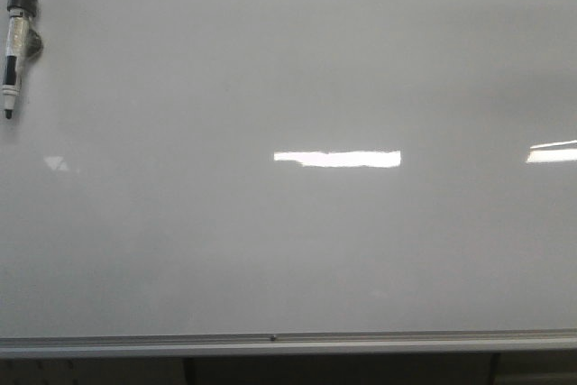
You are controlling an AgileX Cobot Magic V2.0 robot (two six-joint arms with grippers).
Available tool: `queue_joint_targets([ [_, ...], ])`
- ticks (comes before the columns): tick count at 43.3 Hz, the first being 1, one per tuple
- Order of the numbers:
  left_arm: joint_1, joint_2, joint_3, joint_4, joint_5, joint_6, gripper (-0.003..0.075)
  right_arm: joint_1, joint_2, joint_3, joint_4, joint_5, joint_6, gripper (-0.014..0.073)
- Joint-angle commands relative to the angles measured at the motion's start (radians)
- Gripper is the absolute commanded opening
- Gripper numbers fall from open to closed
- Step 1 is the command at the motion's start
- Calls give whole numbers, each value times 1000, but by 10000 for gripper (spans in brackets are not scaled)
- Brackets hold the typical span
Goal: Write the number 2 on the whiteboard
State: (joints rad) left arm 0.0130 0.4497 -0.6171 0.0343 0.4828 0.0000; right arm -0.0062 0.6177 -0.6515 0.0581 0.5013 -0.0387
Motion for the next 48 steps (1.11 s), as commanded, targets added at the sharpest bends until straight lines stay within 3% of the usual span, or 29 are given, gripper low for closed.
queue_joint_targets([
  [1, -9, 52, -32, -9, -39, 0, -20, -6, 61, -35, -6, -59, -2, -69],
  [17, -9, 162, -32, -11, -2, 0, -20, -6, 201, -35, 3, -25, -7, -69],
  [32, -9, 211, -32, -11, 17, 0, -5, -6, 216, -33, 3, -25, -44, -47],
  [37, -9, 230, -32, -11, 19, 0, 128, -6, 216, -33, 3, -25, -46, 104],
  [44, -9, 241, -32, -11, 11, 0, 465, -6, 216, -33, 4, -25, -46, 440],
  [48, -10, 241, -34, -11, 12, 0, 541, -6, 216, -33, 4, -25, -46, 521],
])
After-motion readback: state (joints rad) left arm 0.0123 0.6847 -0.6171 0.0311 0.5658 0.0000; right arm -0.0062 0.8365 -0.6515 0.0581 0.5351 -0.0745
